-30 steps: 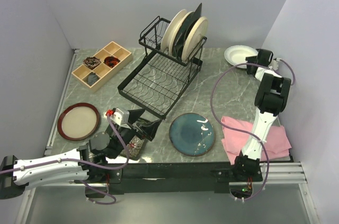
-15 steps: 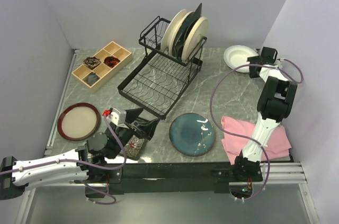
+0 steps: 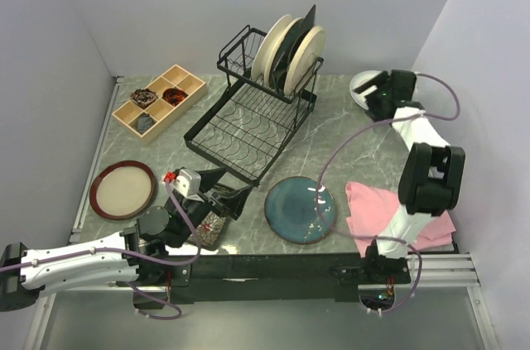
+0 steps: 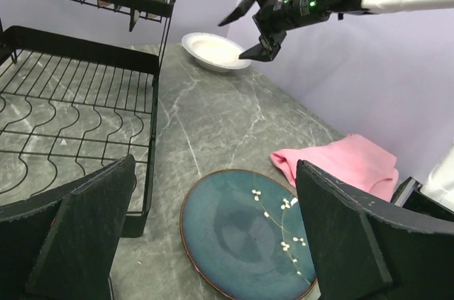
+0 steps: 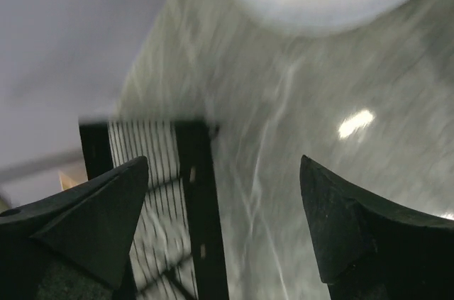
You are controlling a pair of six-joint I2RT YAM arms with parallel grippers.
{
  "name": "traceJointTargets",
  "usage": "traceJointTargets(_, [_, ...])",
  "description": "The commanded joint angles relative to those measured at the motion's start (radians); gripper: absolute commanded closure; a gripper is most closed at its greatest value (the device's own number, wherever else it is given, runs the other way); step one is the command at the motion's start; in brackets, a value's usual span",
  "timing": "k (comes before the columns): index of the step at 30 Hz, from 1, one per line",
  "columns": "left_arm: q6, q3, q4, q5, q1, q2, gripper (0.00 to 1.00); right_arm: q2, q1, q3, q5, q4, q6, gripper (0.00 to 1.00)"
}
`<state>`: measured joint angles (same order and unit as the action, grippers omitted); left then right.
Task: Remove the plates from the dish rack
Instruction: Place the plate at the corner of the board, then unload the plate from the dish rack.
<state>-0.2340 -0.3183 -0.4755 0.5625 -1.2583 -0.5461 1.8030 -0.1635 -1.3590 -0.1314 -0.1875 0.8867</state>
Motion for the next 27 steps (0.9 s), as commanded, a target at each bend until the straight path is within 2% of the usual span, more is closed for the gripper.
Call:
traceJointTargets(1, [0.013,-0.100,0.016,-0.012,-0.001,-0.031,0.00,-0.218,0.081,0.127,-0.056,0.034,-0.143,0.01])
traceJointTargets(4, [-0.008,-0.169,0.086,-0.018,0.014,-0.055,0.01,-0.454,0.134,0.256,-0.039,0.045,-0.149,0.00])
traceJointTargets(7, [-0.045,-0.250,0.130,-0.064,0.065,-0.100,0.01,-0.655,0.186,0.395,-0.117,0.059,-0.153,0.00])
traceJointTargets(9, [-0.074,-0.313,0.211,-0.174,0.117,-0.159,0.01,-0.749,0.225,0.431,-0.151,0.022,-0.196,0.00])
traceJointTargets(12, [-0.129,-0.461,0.313,-0.343,0.262,-0.253,0.02,-0.934,0.280,0.510,-0.188,0.003,-0.247,0.00])
traceJointTargets(13, [-0.145,-0.516,0.317,-0.383,0.349,-0.271,0.03,-1.026,0.291,0.564,-0.206,0.016,-0.241,0.00])
traceJointTargets(14, [-0.187,-0.539,0.314,-0.498,0.397,-0.290,0.05,-1.072,0.294,0.596,-0.224,0.034,-0.236,0.00])
traceJointTargets(16, [-0.228,-0.615,0.291,-0.596,0.536,-0.345,0.08,-1.193,0.302,0.674,-0.258,0.101,-0.227,0.00])
traceJointTargets(18, [-0.232,-0.695,0.304,-0.726,0.611,-0.435,0.08,-1.260,0.303,0.715,-0.257,0.140,-0.224,0.00])
traceJointTargets(19, [-0.213,-0.803,0.372,-0.740,0.657,-0.477,0.09,-1.312,0.302,0.750,-0.257,0.152,-0.221,0.00])
traceJointTargets(22, [-0.056,-1.011,0.503,-0.713,0.691,-0.644,0.16,-1.367,0.302,0.773,-0.274,0.181,-0.215,0.00])
traceJointTargets(23, [0.000,-1.050,0.515,-0.714,0.701,-0.711,0.23,-1.373,0.303,0.772,-0.280,0.172,-0.210,0.00])
traceJointTargets(26, [0.050,-1.194,0.549,-0.769,0.779,-0.840,0.39,-1.381,0.302,0.773,-0.310,0.175,-0.195,0.00])
traceJointTargets(27, [0.051,-1.255,0.548,-0.794,0.801,-0.871,0.39,-1.378,0.302,0.768,-0.313,0.169,-0.195,0.00])
